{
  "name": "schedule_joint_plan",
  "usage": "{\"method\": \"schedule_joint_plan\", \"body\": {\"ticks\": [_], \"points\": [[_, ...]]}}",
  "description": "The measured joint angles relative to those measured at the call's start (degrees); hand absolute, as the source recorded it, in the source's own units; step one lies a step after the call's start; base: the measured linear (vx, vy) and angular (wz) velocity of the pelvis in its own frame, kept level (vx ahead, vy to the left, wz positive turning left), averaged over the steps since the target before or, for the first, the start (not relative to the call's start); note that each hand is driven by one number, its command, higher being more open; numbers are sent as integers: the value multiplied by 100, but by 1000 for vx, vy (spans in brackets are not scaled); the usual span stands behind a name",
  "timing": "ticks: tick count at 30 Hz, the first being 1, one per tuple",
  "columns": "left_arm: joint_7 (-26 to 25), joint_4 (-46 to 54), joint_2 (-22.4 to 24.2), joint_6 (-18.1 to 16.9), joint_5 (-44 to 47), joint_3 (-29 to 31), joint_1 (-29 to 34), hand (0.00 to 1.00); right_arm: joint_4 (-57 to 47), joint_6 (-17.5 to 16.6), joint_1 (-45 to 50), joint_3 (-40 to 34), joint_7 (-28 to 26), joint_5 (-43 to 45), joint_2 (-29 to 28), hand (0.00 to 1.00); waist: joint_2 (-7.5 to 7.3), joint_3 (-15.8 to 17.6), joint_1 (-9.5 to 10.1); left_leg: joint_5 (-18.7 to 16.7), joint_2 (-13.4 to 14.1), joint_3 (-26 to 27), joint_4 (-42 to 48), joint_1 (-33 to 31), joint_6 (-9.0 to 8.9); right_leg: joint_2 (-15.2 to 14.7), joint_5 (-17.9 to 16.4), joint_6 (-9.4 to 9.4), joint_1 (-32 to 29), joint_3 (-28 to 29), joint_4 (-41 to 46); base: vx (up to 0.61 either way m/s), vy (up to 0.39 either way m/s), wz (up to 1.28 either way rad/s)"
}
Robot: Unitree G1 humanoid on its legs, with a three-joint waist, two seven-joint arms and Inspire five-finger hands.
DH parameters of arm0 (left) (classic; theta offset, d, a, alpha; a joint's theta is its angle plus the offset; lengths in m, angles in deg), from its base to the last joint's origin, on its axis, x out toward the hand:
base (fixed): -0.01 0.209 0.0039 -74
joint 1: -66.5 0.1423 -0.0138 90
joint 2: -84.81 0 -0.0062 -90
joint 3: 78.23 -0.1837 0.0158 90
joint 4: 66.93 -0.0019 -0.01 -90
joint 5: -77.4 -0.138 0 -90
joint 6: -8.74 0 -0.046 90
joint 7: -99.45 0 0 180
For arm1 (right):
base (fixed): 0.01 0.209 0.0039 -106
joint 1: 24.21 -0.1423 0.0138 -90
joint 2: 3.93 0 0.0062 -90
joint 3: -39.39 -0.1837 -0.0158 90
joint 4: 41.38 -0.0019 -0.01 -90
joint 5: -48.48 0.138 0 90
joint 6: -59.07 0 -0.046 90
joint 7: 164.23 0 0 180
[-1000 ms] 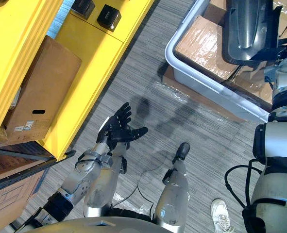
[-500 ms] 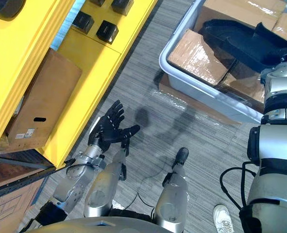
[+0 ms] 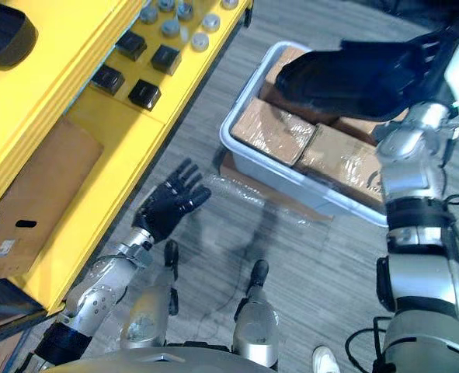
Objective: Walk over and take three plastic housings, then place them on the shelf
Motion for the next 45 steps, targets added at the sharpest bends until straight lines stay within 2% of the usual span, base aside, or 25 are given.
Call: {"method": "schedule_joint_plan", "body": {"ticks": [2,5,7,9,11,13,15,17,20,26,31,35,36,41,45], "points": [[-128,-319,148,327,617,-100,-211,100,-118,-77,110,1,0,-283,-176,0,-29,-46,-44,-34,29,45,-9,130,-18,25,-3,1,105,26,-16,27,-26,-12],[-374,-1223,416,751,1895,-474,-681,100,-575,-293,502,4,25,-619,-419,0,-77,-350,-114,-101,101,228,-14,239,-61,81,-28,-26,92,164,-26,4,-27,-27],[-400,-1424,478,740,2344,-609,-742,100,-740,-374,625,4,94,-779,-569,0,-126,-460,-226,-112,127,272,-13,282,-76,103,-36,-35,96,204,-26,13,-42,-22],[-399,-1555,582,660,2748,-693,-756,100,-1032,-493,919,-20,216,-978,-690,0,-197,-590,-259,-144,167,371,-12,365,-106,144,-42,-45,97,300,-27,9,-36,-26],[-372,-1729,668,433,3258,-808,-905,100,-1407,-700,1366,-68,398,-1229,-904,0,-291,-768,-371,-167,226,443,-11,438,-136,195,-56,-68,125,343,-27,11,-57,-17],[-353,-1913,790,161,3584,-861,-1121,100,-1700,-812,1617,-71,473,-1389,-1080,0,-351,-826,-401,-193,249,527,-11,544,-157,210,-83,-53,161,428,-28,-17,-29,-24],[-319,-2026,908,-64,3870,-879,-1295,100,-1992,-959,1833,-68,499,-1439,-1296,0,-372,-914,-495,-203,263,563,-12,567,-164,216,-92,-64,164,430,-28,-24,-24,-15],[-295,-2080,1060,-425,4268,-912,-1440,100,-2325,-1020,2019,-48,497,-1441,-1656,0,-404,-990,-519,-220,303,670,-11,635,-180,233,-96,-72,166,465,-29,-18,-20,-19],[-212,-2252,1253,-833,4530,-977,-1556,100,-2543,-1146,2272,76,491,-1440,-1883,0,-437,-1055,-514,-260,334,766,-11,744,-221,254,-110,-96,178,532,-29,-8,-26,-16],[-194,-2521,1265,-1063,4975,-1063,-1801,100,-2593,-1465,2488,306,466,-1440,-2330,0,-483,-1097,-536,-271,327,845,8,783,-222,247,-52,-77,175,619,-27,22,-11,-9],[-212,-2520,1267,-1105,5155,-1091,-1802,100,-2593,-1715,2488,432,539,-1436,-2569,0,-511,-1125,-533,-303,325,882,9,836,-219,244,-50,-76,218,627,-27,7,-4,-2],[-288,-2517,1298,-1504,5172,-1230,-1837,100,-2595,-1881,2497,782,558,-1434,-2777,0,-573,-1163,-531,-309,321,881,10,838,-215,240,-52,-76,219,626,-28,0,0,0],[-292,-2517,1298,-1559,5184,-1242,-1837,0,-2596,-1901,2502,811,561,-1434,-2806,0,-578,-1166,-531,-310,321,879,10,837,-215,239,-52,-75,220,626,-28,0,0,0],[-335,-2517,1298,-1731,5281,-1248,-1836,0,-2635,-2121,2738,911,692,-1419,-3035,0,-640,-1205,-505,-318,312,846,10,836,-212,230,-62,-84,256,583,-28,1,-6,5],[-370,-2517,1298,-1862,5281,-1279,-1835,0,-2758,-2137,2915,1058,820,-1419,-3101,0,-644,-1208,-508,-323,309,844,10,836,-213,227,-69,-90,256,577,-28,0,0,0]]}}
